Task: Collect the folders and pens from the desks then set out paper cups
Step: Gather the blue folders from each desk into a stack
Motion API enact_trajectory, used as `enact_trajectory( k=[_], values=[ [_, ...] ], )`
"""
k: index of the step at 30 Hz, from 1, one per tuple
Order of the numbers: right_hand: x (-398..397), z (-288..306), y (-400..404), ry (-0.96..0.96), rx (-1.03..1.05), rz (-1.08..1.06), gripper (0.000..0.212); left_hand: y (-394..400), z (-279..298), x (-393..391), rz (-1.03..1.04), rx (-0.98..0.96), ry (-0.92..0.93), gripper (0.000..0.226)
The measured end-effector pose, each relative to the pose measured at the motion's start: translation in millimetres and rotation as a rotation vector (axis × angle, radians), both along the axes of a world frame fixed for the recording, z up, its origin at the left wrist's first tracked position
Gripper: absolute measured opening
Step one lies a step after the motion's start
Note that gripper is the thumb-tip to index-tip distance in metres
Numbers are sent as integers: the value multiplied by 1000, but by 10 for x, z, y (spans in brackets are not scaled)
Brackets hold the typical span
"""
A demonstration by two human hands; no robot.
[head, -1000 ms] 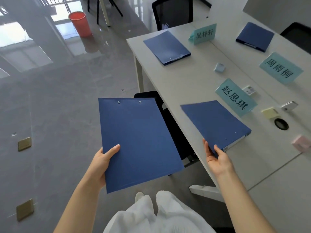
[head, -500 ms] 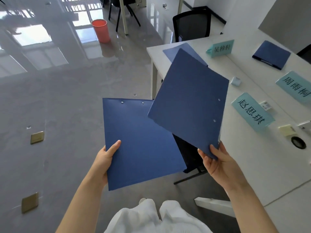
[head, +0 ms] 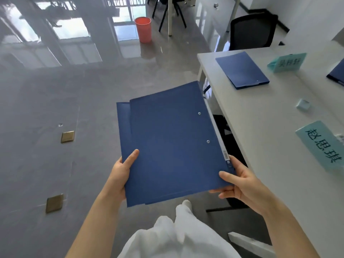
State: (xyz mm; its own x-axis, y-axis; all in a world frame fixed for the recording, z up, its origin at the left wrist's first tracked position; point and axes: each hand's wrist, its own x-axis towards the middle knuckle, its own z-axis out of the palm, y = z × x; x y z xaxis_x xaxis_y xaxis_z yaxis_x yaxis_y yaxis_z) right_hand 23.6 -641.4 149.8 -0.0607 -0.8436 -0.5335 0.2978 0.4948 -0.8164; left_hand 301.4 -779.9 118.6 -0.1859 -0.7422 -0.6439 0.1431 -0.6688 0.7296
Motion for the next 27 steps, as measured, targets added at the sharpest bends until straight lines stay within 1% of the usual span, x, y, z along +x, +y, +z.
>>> enact_trajectory(
  k=[3, 5, 7, 10, 11, 12, 14, 16, 18, 20, 22, 24, 27],
  values=[
    [36, -6, -342, 112, 26, 66, 40, -203, -49, 4, -12, 9, -3, 39],
    [22, 10, -589, 233, 41, 105, 38, -361, -68, -39, -8, 18, 0, 35],
    [-41, -15, -863, 390, 51, 157, 35, -583, -99, -90, 3, 32, -2, 34],
    [-203, -127, -1322, 685, 66, 262, 30, -1005, -124, -198, 15, 31, -3, 32],
    [-260, -161, -1475, 745, 75, 288, 28, -1148, -119, -242, 13, 31, -4, 31],
    [-317, -184, -1646, 747, 83, 300, 27, -1306, -106, -295, 12, 32, -2, 32],
    [-448, -249, -1999, 655, 104, 295, 24, -1646, -72, -406, 8, 31, 4, 34],
    [-571, -289, -2333, 578, 120, 281, 31, -1957, -20, -501, 3, 29, 10, 33],
    [-673, -303, -2666, 477, 104, 217, 32, -2245, 27, -589, 2, 20, 19, 33],
    [-736, -296, -3029, 305, 82, 128, 29, -2532, 61, -688, -11, 12, 28, 33],
    [-760, -287, -3397, 186, 79, 30, 27, -2809, 71, -785, -33, 11, 23, 35],
    [-751, -297, -3659, 168, 79, -43, 25, -3016, 79, -860, -56, 12, 7, 37],
    [-749, -354, -4082, 183, 62, -96, 24, -3468, 56, -927, -74, 17, -18, 35]
  ],
)
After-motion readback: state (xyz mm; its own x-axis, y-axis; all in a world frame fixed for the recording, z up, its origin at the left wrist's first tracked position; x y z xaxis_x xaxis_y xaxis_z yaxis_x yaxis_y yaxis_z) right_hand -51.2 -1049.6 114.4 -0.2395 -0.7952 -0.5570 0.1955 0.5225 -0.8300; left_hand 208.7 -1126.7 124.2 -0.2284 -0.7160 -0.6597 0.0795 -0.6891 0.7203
